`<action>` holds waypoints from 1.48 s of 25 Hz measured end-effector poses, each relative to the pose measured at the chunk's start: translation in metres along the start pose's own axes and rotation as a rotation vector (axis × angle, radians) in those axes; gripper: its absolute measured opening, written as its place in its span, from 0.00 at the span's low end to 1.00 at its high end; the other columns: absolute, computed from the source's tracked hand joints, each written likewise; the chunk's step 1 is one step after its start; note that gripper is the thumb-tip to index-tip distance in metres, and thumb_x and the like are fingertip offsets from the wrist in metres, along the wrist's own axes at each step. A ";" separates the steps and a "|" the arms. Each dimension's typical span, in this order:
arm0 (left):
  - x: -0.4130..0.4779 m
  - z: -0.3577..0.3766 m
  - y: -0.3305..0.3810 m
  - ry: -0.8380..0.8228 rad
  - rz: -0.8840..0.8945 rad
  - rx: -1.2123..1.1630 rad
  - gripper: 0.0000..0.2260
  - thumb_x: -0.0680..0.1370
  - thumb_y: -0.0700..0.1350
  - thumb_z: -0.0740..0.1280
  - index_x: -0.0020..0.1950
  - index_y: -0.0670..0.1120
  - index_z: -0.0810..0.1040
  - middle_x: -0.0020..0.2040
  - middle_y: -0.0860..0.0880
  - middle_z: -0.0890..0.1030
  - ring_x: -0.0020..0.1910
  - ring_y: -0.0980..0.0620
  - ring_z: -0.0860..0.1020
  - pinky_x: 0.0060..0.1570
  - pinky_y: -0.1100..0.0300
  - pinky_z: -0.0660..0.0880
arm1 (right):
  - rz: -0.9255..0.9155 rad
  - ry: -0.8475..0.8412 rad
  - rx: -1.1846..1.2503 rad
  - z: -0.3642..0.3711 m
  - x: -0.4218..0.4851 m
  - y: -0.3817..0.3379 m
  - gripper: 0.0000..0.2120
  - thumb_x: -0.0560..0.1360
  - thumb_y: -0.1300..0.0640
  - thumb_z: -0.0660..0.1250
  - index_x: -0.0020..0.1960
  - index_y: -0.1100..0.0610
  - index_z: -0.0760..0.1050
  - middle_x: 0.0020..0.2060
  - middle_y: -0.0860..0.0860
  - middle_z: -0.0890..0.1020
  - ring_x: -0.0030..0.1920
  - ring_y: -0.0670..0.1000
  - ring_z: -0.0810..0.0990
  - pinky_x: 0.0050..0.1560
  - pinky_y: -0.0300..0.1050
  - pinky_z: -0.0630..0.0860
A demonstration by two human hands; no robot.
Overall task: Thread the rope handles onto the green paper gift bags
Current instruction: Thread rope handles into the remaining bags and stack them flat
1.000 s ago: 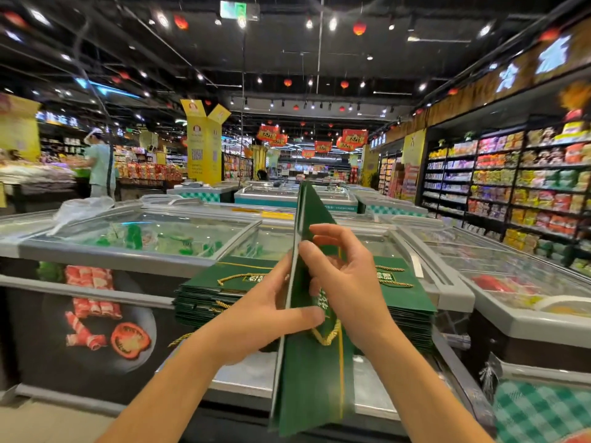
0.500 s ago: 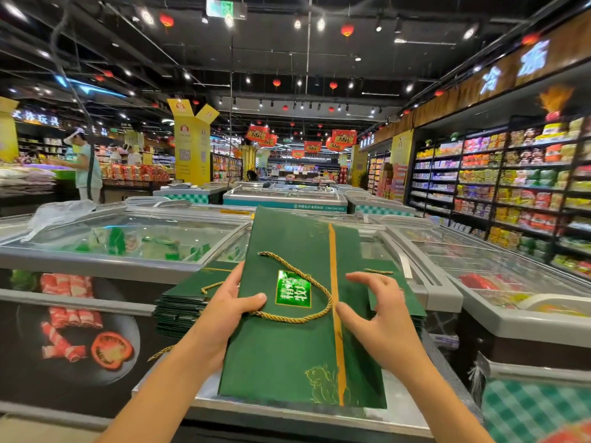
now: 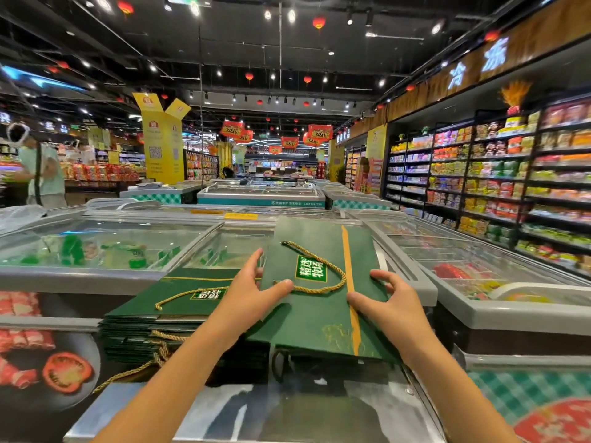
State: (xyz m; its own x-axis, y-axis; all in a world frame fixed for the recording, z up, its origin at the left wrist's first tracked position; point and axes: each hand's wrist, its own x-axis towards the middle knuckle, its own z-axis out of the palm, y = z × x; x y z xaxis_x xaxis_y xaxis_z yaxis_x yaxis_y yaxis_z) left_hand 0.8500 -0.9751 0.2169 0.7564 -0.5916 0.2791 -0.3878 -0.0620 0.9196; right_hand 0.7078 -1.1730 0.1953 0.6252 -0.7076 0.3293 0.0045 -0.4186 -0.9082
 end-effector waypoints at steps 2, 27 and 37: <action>0.025 0.006 -0.001 -0.052 0.059 0.187 0.35 0.76 0.51 0.74 0.79 0.56 0.60 0.69 0.55 0.72 0.55 0.62 0.75 0.53 0.69 0.76 | 0.045 -0.007 -0.072 -0.005 0.027 -0.002 0.29 0.68 0.49 0.81 0.64 0.53 0.73 0.59 0.50 0.75 0.60 0.52 0.76 0.57 0.49 0.76; 0.164 0.061 -0.039 -0.296 0.153 0.919 0.26 0.84 0.59 0.55 0.81 0.54 0.59 0.82 0.45 0.54 0.81 0.44 0.54 0.78 0.45 0.54 | -0.193 -0.327 -0.919 0.013 0.139 0.039 0.34 0.81 0.33 0.55 0.81 0.50 0.59 0.81 0.54 0.59 0.81 0.54 0.55 0.79 0.55 0.56; 0.177 0.098 -0.094 -0.444 0.095 1.093 0.27 0.84 0.59 0.46 0.83 0.56 0.48 0.83 0.44 0.47 0.82 0.43 0.42 0.79 0.47 0.41 | -0.094 -0.457 -1.005 0.036 0.148 0.096 0.40 0.77 0.26 0.46 0.83 0.45 0.49 0.83 0.56 0.49 0.82 0.57 0.46 0.81 0.55 0.44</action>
State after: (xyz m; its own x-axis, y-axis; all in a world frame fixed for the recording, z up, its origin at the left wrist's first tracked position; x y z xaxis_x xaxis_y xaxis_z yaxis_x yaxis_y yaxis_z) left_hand 0.9689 -1.1527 0.1529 0.5345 -0.8451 0.0148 -0.8404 -0.5295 0.1155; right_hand 0.8288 -1.2971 0.1478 0.8858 -0.4585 0.0710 -0.4387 -0.8776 -0.1934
